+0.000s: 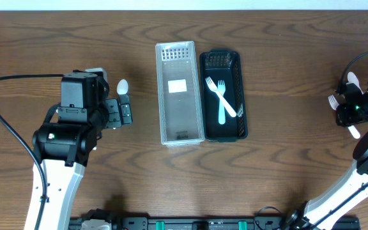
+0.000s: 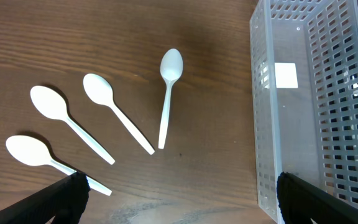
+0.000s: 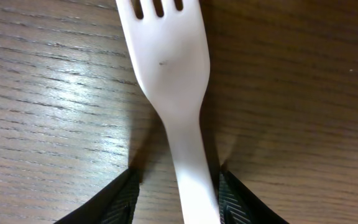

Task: Pack container
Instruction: 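Lower and grasp the third white fork with the right gripper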

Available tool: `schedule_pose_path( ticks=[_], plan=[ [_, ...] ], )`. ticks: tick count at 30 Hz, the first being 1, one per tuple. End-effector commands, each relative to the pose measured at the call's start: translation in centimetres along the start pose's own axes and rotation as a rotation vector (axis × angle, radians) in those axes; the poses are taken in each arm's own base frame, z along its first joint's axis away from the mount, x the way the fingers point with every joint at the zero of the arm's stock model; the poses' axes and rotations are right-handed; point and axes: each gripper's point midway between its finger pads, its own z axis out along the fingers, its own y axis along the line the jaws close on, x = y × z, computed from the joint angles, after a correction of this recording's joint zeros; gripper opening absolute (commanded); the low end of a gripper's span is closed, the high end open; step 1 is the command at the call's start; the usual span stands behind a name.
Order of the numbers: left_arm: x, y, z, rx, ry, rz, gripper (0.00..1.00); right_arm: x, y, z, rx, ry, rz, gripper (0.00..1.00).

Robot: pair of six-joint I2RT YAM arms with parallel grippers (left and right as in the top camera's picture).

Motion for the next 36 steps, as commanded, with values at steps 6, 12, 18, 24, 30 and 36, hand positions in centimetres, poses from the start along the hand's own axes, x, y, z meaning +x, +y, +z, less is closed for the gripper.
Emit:
schedule_pose_path(
  ticks=[6, 12, 18, 24, 30, 36],
  plan=[
    [-0.5, -0.1, -0.3, 0.005, -0.011, 0.012, 0.98, -0.3, 0.8, 0.4, -0.024, -0.001, -0.005, 0.31],
    [-0.5, -0.1, -0.3, 0.005, -0.011, 0.012, 0.98, -1.2, 1.7, 0.4, -0.07, -0.046, 0.004, 0.24],
    [-0.5, -0.1, -0.3, 0.005, -0.011, 0.012, 0.98, -1.4, 1.8, 0.4, -0.081, -0.06, 0.015, 0.21],
    [-0.5, -0.1, -0.3, 0.005, -0.011, 0.012, 0.98, -1.7, 2.1, 0.3, -0.095, -0.074, 0.016, 0.22],
    [-0.5, -0.1, -0.3, 0.005, -0.011, 0.012, 0.98, -1.7, 2.1, 0.3, -0.095, -0.074, 0.016, 0.15],
    [-0.5, -0.1, -0.3, 0.005, -0.011, 0.012, 0.97, -1.7, 2.1, 0.3, -0.096, -0.075, 0.016, 0.1]
  ],
)
